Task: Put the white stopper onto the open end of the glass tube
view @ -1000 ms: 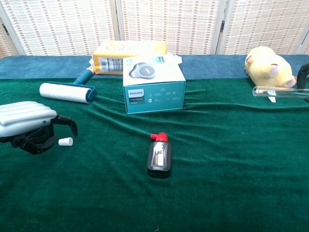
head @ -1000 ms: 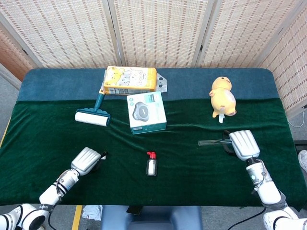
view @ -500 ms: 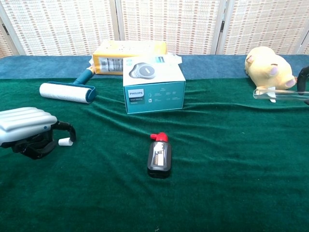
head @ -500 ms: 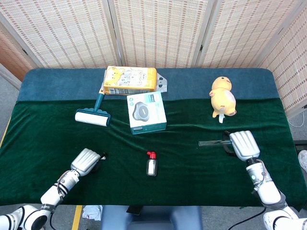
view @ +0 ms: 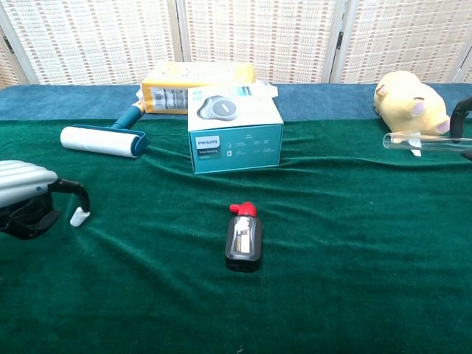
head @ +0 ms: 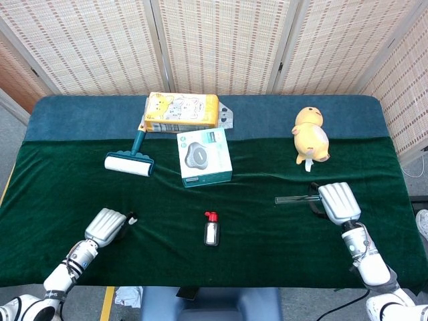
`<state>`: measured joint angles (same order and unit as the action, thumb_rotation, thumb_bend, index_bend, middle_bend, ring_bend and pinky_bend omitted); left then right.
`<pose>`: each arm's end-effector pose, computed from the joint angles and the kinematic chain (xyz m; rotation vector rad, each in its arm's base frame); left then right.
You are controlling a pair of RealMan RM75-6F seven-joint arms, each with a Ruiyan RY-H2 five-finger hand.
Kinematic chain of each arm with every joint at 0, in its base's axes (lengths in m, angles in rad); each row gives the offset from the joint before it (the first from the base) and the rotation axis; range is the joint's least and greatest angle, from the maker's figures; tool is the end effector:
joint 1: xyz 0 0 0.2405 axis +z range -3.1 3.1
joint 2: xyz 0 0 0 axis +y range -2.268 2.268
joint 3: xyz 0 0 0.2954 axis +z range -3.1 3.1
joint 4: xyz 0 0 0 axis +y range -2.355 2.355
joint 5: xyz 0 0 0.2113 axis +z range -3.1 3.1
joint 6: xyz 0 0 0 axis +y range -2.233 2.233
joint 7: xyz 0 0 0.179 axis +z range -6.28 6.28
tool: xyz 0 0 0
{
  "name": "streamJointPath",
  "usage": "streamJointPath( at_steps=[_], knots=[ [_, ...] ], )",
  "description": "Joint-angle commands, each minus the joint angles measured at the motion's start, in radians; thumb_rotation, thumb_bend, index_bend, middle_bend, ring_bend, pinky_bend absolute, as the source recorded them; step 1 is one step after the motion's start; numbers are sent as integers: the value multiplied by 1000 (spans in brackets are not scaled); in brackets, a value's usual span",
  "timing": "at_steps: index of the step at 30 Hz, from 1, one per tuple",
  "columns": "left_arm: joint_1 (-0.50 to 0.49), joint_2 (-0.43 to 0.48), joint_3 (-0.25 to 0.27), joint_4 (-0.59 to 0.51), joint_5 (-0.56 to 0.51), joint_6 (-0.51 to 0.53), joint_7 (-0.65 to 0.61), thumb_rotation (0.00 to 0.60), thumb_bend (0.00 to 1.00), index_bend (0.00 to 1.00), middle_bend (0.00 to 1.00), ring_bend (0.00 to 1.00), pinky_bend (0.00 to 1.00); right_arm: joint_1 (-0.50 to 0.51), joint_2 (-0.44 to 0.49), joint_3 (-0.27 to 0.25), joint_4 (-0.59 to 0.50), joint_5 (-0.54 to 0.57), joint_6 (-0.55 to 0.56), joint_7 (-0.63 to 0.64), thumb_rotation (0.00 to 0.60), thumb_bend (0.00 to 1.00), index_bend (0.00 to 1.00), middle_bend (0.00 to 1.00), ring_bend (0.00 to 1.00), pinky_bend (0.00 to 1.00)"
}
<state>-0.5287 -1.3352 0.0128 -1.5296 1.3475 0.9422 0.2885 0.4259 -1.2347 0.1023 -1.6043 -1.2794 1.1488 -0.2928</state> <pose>-0.2805 0.3227 0.0120 -2.0037 -0.8909 -0.6297 -0.2904 -0.3347 0.0967 1.6628 -0.8478 0.7601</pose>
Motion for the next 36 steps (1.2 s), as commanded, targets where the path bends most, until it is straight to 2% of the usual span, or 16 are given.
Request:
streamJointPath(
  at_steps=[1, 12, 23, 25, 30, 36],
  knots=[
    [8, 12, 5, -6, -7, 5, -9, 600, 726, 354, 937, 796, 697, -1, 1, 0, -3, -2, 2, -1, 554, 715, 857, 1000, 1000, 1000],
    [33, 34, 25, -29, 8, 32, -28, 600, 725, 355, 937, 796, 697, -6, 5, 1, -14, -5, 11, -6, 553, 718, 857, 1000, 1000, 1000],
    [29, 38, 6, -46, 17, 54, -34, 600, 722, 308, 937, 795, 697, -8, 4, 2, -10, -6, 10, 4, 553, 739, 857, 1000, 1000, 1000],
    [28, 33, 1, -43, 20, 60, -36, 600, 685, 303, 937, 795, 697, -8, 4, 3, -7, -6, 9, 7, 554, 740, 857, 1000, 1000, 1000],
    [27, -15, -16, 1, 30, 88, -31, 600, 450, 324, 937, 795, 697, -7, 2, 2, 0, -7, 3, 14, 554, 740, 857, 1000, 1000, 1000],
    [22, -63, -30, 50, 21, 97, -14, 600, 377, 418, 937, 801, 698, -9, 3, 2, 7, -7, 2, 21, 553, 740, 857, 1000, 1000, 1000]
  ],
)
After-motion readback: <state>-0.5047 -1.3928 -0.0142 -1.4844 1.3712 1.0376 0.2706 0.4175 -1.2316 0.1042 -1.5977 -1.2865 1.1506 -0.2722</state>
